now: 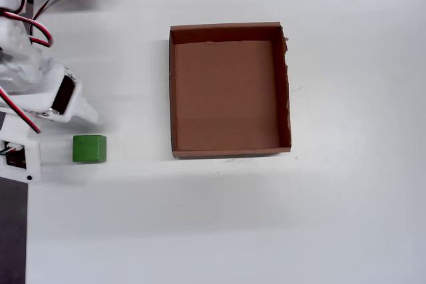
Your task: Grasp a green cube and put it in a box.
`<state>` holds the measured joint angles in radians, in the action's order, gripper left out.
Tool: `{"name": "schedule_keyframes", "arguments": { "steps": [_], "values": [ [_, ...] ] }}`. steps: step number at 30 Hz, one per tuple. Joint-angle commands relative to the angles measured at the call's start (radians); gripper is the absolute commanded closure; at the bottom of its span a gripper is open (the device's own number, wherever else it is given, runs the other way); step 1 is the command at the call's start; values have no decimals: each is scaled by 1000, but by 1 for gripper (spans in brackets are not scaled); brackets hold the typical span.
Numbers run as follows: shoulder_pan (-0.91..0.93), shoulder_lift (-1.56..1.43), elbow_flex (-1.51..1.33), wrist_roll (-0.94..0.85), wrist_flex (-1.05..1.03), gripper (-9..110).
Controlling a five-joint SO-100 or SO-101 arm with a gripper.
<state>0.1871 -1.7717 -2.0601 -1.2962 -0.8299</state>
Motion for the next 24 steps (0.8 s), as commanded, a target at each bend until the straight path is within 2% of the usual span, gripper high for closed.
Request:
{"name": "schedule_keyframes", "arguments": {
  "steps": [1, 9, 24],
  "values": [
    [-6, 11, 86, -21, 28, 73],
    [-18, 109, 146, -43, 94, 73],
    [-89, 169, 178, -61, 77, 74]
  ]
}}
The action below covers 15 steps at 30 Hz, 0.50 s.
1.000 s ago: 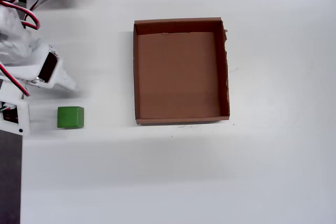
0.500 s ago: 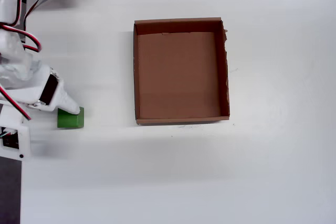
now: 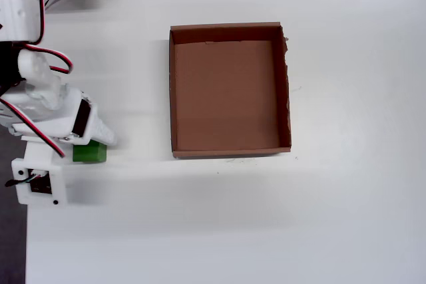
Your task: Grasp a green cube and put it in a box.
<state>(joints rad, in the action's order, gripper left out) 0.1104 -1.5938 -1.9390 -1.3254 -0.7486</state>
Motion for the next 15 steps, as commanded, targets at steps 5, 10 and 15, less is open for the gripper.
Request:
{"name": "schedule_keyframes", "arguments": {
  "steps": [5, 10, 15],
  "values": [
    [-8, 18, 63, -67, 2, 74],
    [-6, 49, 87, -78, 0, 74],
    [-2, 67, 87, -94, 9, 75]
  ]
}}
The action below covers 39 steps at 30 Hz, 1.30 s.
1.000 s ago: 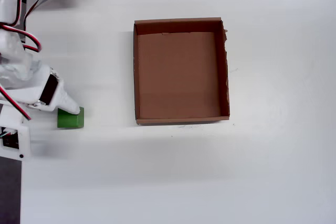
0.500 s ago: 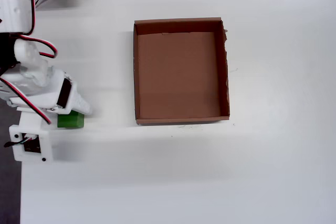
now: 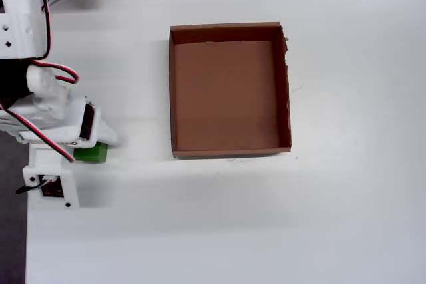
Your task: Grasp a green cube and put it in a box.
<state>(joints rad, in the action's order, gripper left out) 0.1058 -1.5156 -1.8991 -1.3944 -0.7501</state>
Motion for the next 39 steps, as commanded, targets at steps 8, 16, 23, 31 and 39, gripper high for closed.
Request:
{"name": "schedule_keyframes", "arguments": {
  "steps": [8, 16, 23, 31, 39],
  "values": [
    [5, 6, 58, -26, 5, 78],
    [18, 21, 84, -34, 5, 79],
    [25, 21, 106, -40, 20, 79],
    [31, 31, 106, -49, 26, 82],
    [34, 34, 110, -51, 20, 84]
  ]
}}
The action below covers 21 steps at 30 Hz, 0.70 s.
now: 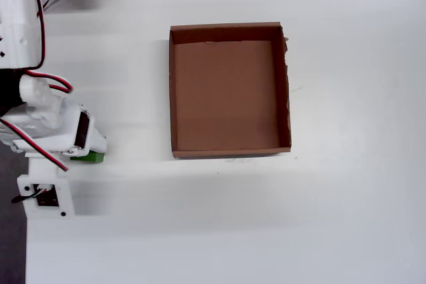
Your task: Grasp a green cube and put it in a box.
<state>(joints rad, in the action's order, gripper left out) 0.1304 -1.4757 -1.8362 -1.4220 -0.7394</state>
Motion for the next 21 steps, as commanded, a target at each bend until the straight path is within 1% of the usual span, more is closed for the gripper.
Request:
{"name": "schedule_keyframes", "arguments": {
  "steps": [1, 13, 21],
  "values": [
    [11, -6, 48, -23, 9, 84],
    [14, -14, 58, -15, -11, 87],
    [-17, -75, 147, 12, -160, 87]
  ]
}}
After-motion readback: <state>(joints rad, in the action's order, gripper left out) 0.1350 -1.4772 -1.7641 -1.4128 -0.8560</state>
